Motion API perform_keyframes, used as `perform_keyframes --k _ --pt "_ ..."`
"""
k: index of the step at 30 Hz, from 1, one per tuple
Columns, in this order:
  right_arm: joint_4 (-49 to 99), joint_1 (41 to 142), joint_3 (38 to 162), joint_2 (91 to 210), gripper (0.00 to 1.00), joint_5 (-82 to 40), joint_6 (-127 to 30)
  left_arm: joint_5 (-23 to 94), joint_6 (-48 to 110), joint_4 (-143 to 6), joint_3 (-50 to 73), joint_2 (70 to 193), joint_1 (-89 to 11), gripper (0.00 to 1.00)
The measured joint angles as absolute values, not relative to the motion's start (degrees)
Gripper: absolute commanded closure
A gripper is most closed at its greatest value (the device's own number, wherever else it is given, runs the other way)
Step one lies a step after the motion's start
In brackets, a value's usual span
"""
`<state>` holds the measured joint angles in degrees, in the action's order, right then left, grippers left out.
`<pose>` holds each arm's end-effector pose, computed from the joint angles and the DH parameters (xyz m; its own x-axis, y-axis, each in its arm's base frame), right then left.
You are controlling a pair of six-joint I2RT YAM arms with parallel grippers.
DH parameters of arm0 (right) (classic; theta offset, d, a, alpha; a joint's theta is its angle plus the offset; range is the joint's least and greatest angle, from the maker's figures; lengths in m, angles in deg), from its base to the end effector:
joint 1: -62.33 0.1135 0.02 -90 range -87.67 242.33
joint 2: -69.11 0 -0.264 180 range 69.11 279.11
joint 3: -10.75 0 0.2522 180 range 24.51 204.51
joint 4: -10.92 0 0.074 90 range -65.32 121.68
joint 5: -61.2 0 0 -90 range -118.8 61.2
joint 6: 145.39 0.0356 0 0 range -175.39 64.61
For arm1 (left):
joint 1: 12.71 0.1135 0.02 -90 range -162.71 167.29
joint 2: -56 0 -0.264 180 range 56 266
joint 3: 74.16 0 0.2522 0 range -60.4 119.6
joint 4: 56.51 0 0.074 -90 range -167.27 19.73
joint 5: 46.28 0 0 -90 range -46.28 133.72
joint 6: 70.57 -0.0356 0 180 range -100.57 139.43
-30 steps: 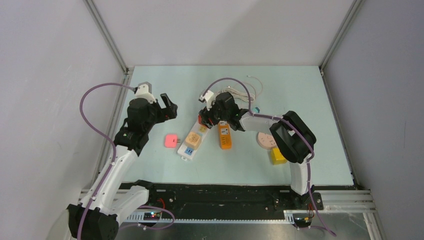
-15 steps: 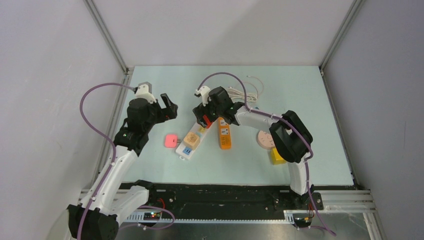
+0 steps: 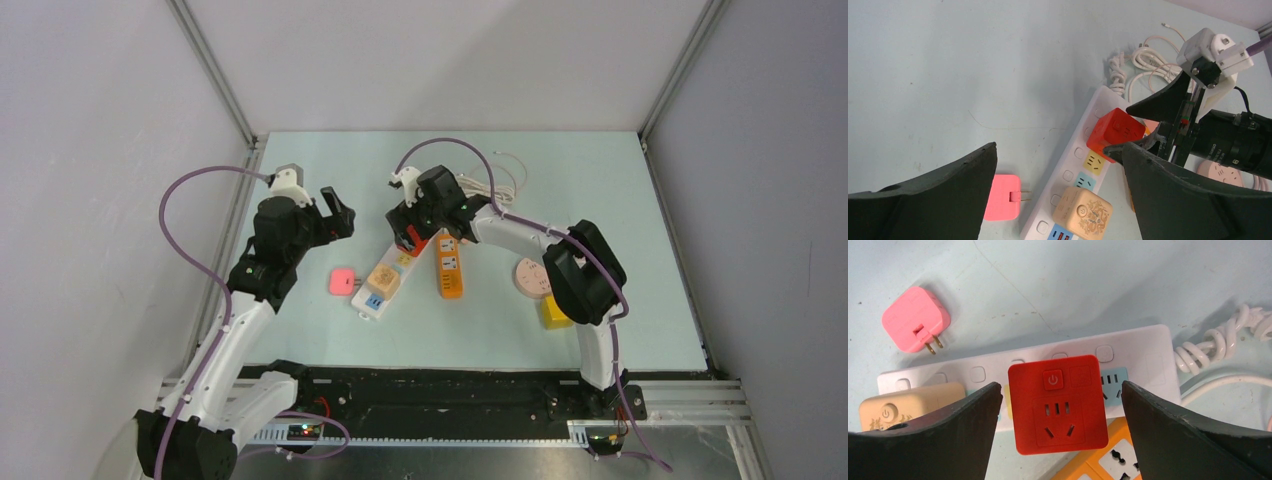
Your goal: Insert the plug
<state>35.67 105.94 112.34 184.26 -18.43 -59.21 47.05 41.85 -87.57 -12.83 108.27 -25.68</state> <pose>0.3308 0.3239 0.2258 -0.3958 -0.4676 -0.7904 -0.8089 0.5850 0.0591 0.2042 -0.0449 0.3210 -0.4029 -0.2979 -0.8654 0.0194 0.9425 -0.3335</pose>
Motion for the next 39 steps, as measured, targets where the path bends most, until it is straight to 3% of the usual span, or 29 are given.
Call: perform_keyframes --k 4,7,9,10,14,16,35,38,39 --pt "39.05 105.62 112.41 184.42 0.13 -16.66 -60.39 47.21 41.82 -87.55 -12.83 108.21 -25.68 0.02" --pt "40.98 105.42 112.41 184.74 0.29 -15.41 -61.11 47.21 41.82 -87.55 -12.83 108.21 -25.68 0.02" --pt "41.22 105.29 112.41 184.9 0.35 -15.32 -61.81 47.21 41.8 -87.57 -12.83 108.21 -25.68 0.02" --pt "41.35 105.2 112.52 184.94 0.35 -15.13 -61.85 47.21 41.8 -87.57 -12.83 108.21 -25.68 0.02" --pt "41.94 104.89 113.22 185.38 0.16 -14.34 -61.87 47.21 41.63 -87.57 -12.83 108.21 -25.68 0.02" --pt "42.05 104.92 113.24 185.46 0.12 -14.49 -61.9 47.21 41.43 -87.57 -12.83 108.21 -25.68 0.02" --pt "46.88 105.0 119.47 187.1 0.17 -13.16 -64.78 47.93 41.3 -87.57 -12.87 108.08 -25.66 0.02" --pt "48.02 105.0 119.47 188.26 0.3 -13.05 -65.15 47.99 41.3 -87.53 -13.33 107.94 -25.66 0.02" --pt "48.34 105.0 119.47 188.57 0.41 -13.07 -65.37 47.99 41.3 -87.57 -13.59 107.94 -25.66 0.02"
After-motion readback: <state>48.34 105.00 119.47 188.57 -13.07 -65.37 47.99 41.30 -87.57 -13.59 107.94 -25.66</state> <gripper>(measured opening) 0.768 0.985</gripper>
